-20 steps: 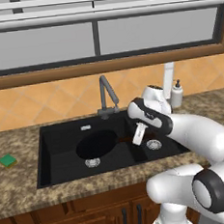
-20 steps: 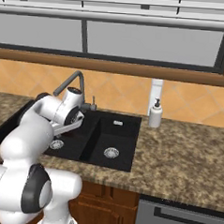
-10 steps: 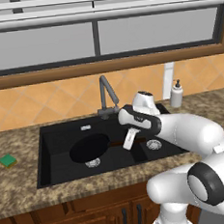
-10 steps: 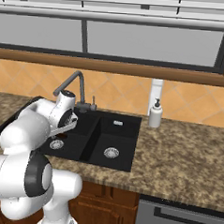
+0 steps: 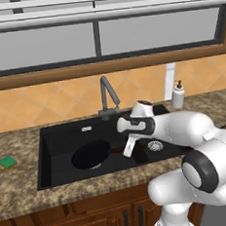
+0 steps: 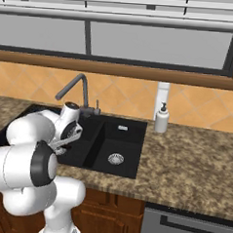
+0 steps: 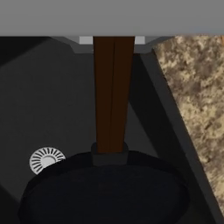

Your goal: Pick the pan and sponge and place them into the sink. Then turn on the water.

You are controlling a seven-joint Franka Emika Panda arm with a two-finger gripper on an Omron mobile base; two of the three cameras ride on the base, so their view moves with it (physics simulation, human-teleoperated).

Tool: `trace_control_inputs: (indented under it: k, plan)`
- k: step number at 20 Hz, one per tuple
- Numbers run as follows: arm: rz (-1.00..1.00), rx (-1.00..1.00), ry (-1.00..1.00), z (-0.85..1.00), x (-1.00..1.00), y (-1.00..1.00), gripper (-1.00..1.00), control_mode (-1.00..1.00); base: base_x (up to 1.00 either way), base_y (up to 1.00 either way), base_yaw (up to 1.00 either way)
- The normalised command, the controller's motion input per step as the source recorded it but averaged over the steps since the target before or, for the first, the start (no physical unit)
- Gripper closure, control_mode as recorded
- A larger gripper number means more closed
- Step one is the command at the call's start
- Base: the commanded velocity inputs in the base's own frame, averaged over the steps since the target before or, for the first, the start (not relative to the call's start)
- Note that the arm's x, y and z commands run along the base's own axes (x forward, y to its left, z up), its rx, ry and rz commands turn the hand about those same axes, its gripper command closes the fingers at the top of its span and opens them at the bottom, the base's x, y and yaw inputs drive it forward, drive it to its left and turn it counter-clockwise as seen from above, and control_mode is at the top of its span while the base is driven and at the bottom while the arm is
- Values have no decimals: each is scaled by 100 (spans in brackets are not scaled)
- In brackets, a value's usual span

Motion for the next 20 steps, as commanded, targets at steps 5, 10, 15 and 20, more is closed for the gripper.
trace_control_inputs:
  k: [5,10,15,20]
  plan:
    - [0,0,0,-36,13,0,100,-100,0,0,0]
    - [0,0,-1,-25,8,16,100,-100,0,0,0]
    - [0,0,-8,-13,17,35,100,-100,0,0,0]
    - [0,0,-7,-15,49,16,100,-100,0,0,0]
